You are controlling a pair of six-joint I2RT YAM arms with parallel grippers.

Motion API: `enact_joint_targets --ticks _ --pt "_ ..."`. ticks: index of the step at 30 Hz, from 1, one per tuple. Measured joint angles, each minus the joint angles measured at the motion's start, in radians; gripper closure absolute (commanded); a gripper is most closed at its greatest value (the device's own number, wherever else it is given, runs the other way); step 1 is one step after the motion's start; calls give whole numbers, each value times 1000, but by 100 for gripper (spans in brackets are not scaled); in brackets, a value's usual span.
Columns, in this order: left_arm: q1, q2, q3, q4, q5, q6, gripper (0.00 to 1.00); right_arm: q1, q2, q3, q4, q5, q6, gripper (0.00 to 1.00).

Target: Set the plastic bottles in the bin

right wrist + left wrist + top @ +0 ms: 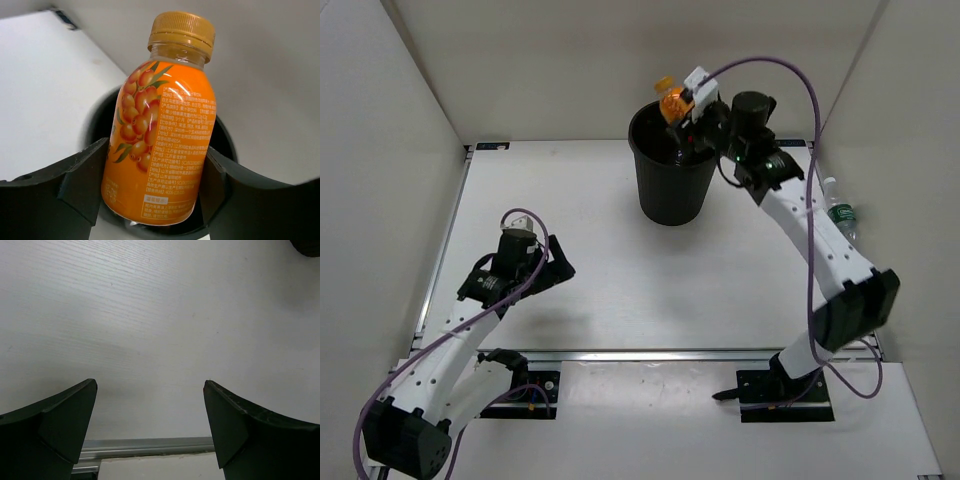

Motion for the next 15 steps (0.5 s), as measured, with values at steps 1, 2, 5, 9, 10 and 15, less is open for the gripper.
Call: enact_joint_targets --ticks 1,2,5,9,10,15 --pt "-1 1 -1 -1 0 -2 2 -37 53 47 -6 7 24 47" --pt "0 2 -2 -3 2 -5 2 -69 112 98 -21 15 47 42" --pt "8 3 -2 -4 11 -6 2 -139 281 241 -84 62 117 9" --pt "22 16 -1 -5 19 -2 1 -181 380 297 -185 105 205 1" --pt "26 26 1 -5 21 3 2 -190 382 297 -203 108 224 1" --pt "26 122 41 -3 21 42 1 -271 317 309 -243 111 298 1"
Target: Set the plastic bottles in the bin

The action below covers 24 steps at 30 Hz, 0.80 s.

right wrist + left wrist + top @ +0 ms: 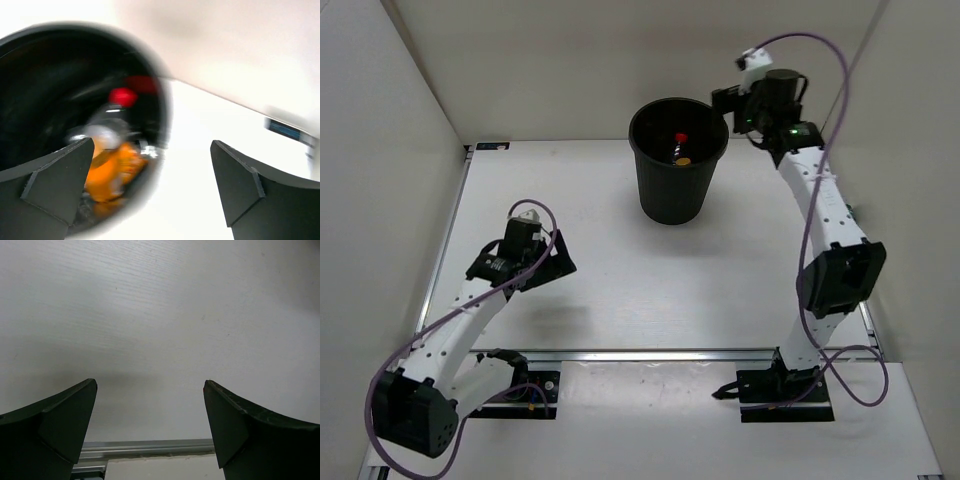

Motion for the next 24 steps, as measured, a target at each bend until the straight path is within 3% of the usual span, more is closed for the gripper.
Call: enact_joint_targets --ticks 4,9,16,24 --pt "6 80 72 13 -2 39 2 -180 -95 -1 -30 -1 29 1" --pt "25 218 208 29 -33 97 2 -407 -165 -124 -51 101 -80 1" --pt "92 413 436 59 -76 143 1 -457 -17 -386 -85 311 -237 1" --pt "102 416 431 76 -79 152 1 -520 108 -468 -27 434 -279 1"
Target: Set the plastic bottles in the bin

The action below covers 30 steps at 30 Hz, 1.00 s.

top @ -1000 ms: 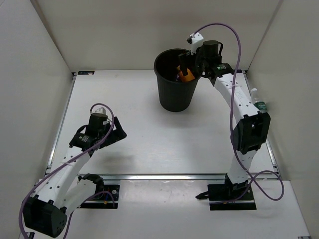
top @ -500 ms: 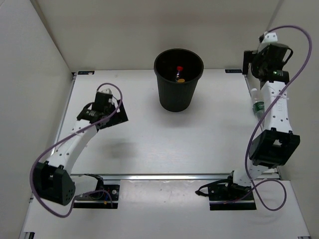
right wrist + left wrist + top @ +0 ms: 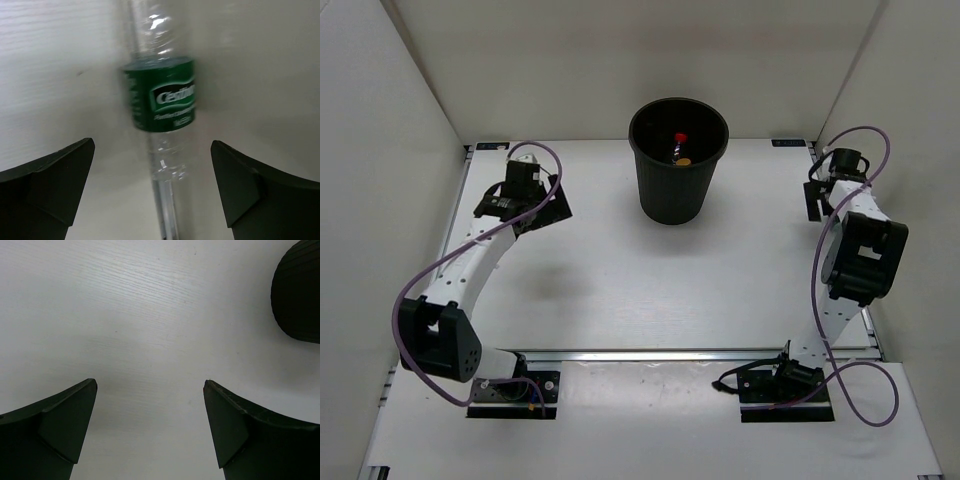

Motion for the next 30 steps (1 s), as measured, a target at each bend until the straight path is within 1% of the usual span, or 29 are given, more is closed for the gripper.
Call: enact_joint_targets --ticks 3,7,10,12,13,14,15,16,17,18,20,21,24,26,28,30 --pt "6 -22 -37 -2 -3 -1 1 -16 3 -24 86 44 -23 2" --pt "19 -42 -70 -24 -9 -5 1 -33 30 -27 148 43 -29 4" --pt "22 -50 -77 -32 -19 -11 1 -36 67 -28 172 34 -26 18" --pt "23 -59 -77 -35 -25 -16 1 -36 88 -36 188 34 -25 24" --pt "23 -65 -77 -36 -27 -18 1 -36 96 -43 196 35 -25 29" --pt "23 -72 -77 -37 -29 -20 1 -36 105 -47 202 41 -27 37" --pt "23 -79 -77 -38 -31 -22 1 -36 112 -49 215 57 -30 40" --pt "23 -86 -77 -39 -33 -24 2 -36 113 -49 227 72 -30 50" --pt "23 -93 -77 -39 -35 -27 2 -36 113 -49 235 73 -29 64" --pt "23 -100 -77 -39 -36 -28 1 -38 113 -49 235 74 -29 72" --pt "23 -114 -78 -40 -40 -29 1 -33 113 -49 238 82 -24 79" --pt "23 -121 -78 -42 -41 -29 1 -27 112 -49 239 90 -27 80" --pt "24 -143 -78 -46 -49 -33 1 3 93 -48 230 101 -29 81" --pt "24 -156 -78 -46 -51 -35 2 38 57 -26 183 89 -27 81" --pt "25 -168 -79 -46 -50 -36 2 82 21 39 117 65 -12 86" --pt "25 -173 -79 -45 -50 -35 1 133 -8 152 52 22 10 86"
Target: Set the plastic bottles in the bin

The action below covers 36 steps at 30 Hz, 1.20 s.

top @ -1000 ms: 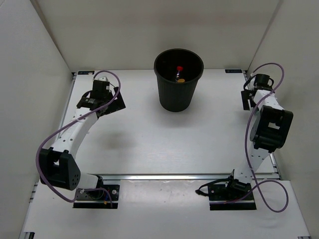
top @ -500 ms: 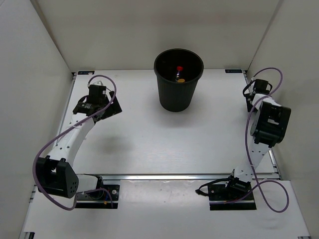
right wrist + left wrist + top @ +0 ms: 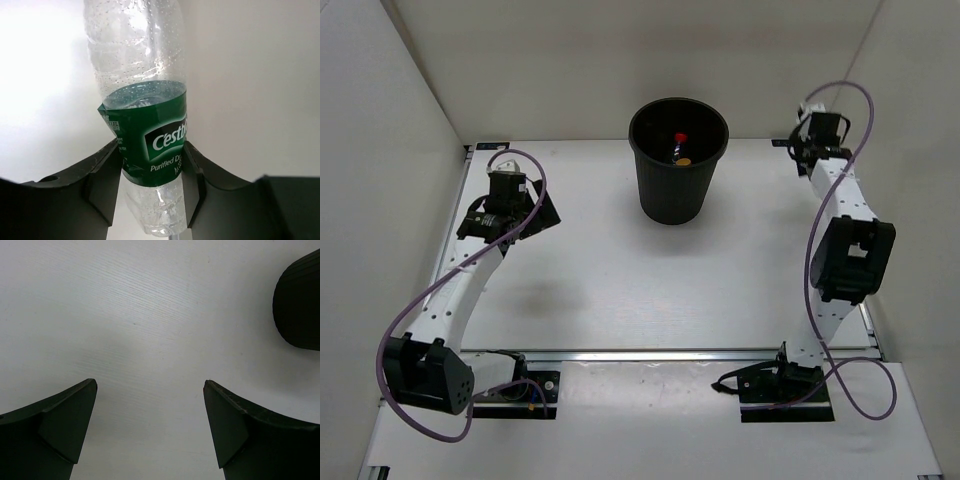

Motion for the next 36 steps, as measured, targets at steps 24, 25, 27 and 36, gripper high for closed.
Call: enact_joint_targets --ticks 24,25,27,36 --pt "2 -79 -37 -16 27 37 1 473 -163 222 -6 -587 304 1" --pt "2 -79 -37 -17 27 37 2 473 -166 230 -17 -545 313 1" --pt "2 -79 -37 -19 27 38 2 463 -171 252 -41 -472 332 1" --pt "5 -107 -53 -35 25 38 1 163 -341 81 -256 -324 524 1"
